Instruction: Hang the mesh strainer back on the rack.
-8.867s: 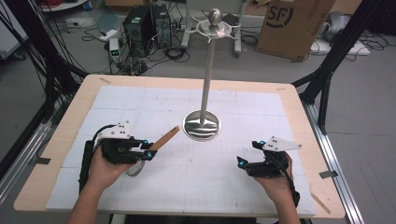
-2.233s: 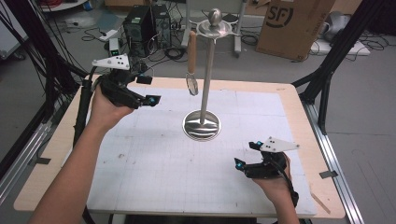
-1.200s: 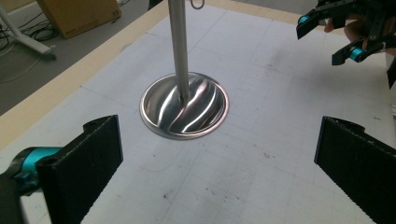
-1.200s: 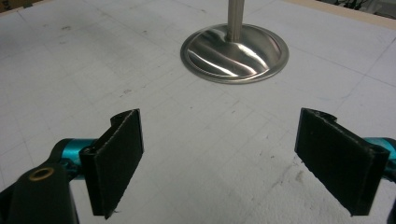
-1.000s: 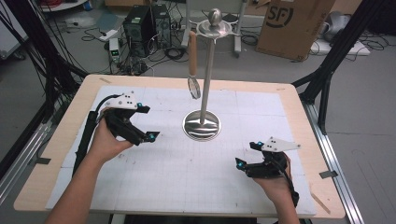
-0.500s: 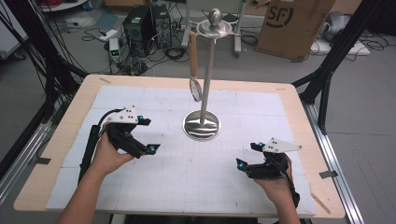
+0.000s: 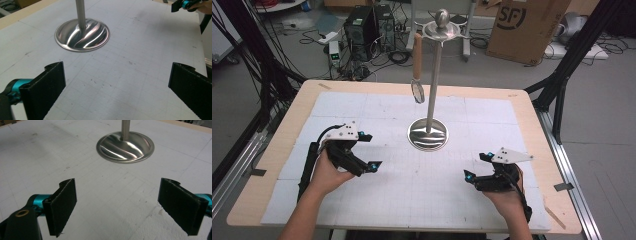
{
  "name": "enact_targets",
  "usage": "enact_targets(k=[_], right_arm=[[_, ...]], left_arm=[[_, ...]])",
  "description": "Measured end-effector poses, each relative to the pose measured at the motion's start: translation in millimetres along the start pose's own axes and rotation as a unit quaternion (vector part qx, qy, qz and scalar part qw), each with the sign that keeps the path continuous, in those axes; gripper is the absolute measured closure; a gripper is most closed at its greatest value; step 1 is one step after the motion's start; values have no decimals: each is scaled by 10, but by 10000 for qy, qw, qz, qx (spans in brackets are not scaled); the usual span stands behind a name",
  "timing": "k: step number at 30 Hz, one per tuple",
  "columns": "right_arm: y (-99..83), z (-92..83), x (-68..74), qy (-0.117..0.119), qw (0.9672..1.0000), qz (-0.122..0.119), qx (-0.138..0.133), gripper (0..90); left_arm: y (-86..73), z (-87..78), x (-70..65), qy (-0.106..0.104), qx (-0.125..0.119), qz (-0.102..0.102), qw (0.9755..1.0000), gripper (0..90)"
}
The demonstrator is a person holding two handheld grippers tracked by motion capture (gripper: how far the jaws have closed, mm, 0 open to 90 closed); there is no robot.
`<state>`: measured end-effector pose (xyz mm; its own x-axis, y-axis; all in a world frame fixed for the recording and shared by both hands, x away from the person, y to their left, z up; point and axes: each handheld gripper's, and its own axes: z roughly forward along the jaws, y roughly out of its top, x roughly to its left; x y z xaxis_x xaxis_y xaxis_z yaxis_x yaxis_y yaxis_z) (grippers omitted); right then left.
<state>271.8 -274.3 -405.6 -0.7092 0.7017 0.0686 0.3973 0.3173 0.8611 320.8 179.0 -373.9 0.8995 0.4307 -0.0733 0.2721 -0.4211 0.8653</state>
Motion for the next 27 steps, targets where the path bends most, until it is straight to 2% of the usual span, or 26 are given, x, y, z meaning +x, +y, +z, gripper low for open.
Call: enact_targets(k=[10, 17, 27], right_arm=[[7, 7, -6, 5, 10000, 5, 7, 143], [8, 12, -2, 14, 10000, -25, 18, 143], [21, 29, 21, 37, 10000, -41, 52, 143]], left_arm=[[-36, 43, -30, 38, 99, 45, 9999, 16], [-145, 82, -7, 4, 75, -100, 9999, 16], [-174, 89, -9, -4, 121, -79, 9999, 16]])
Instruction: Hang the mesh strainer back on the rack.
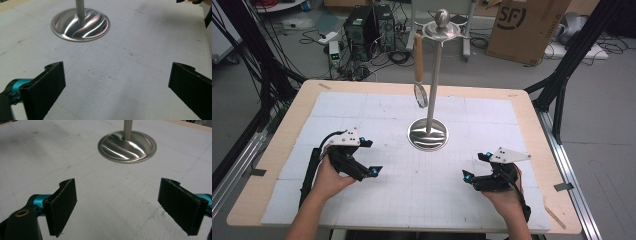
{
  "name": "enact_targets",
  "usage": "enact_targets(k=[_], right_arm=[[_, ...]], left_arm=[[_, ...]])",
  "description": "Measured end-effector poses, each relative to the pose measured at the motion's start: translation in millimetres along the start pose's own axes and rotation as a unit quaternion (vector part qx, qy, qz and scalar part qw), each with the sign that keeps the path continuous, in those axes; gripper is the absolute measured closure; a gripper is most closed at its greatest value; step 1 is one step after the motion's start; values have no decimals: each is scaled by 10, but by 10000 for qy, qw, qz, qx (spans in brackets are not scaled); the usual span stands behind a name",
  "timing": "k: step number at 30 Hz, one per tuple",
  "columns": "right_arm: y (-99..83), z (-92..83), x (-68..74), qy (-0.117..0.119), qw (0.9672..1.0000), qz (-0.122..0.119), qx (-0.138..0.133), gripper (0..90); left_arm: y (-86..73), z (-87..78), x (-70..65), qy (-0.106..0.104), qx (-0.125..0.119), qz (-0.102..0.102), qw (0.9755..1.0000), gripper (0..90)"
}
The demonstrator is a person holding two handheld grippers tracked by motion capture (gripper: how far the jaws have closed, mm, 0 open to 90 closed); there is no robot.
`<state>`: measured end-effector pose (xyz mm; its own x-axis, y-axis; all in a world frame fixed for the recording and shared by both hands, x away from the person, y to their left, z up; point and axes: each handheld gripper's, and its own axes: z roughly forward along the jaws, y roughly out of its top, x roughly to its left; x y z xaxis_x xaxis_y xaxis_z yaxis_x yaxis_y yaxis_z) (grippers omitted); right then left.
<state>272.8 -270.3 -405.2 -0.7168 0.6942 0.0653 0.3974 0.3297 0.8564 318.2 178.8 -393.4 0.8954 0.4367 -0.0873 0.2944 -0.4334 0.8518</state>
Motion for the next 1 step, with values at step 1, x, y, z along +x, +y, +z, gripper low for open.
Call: enact_targets(k=[1], right_arm=[[5, 2, 2, -2, 10000, -13, 1, 143]], left_arm=[[-1, 3, -4, 14, -5, -2, 10000, 16]])
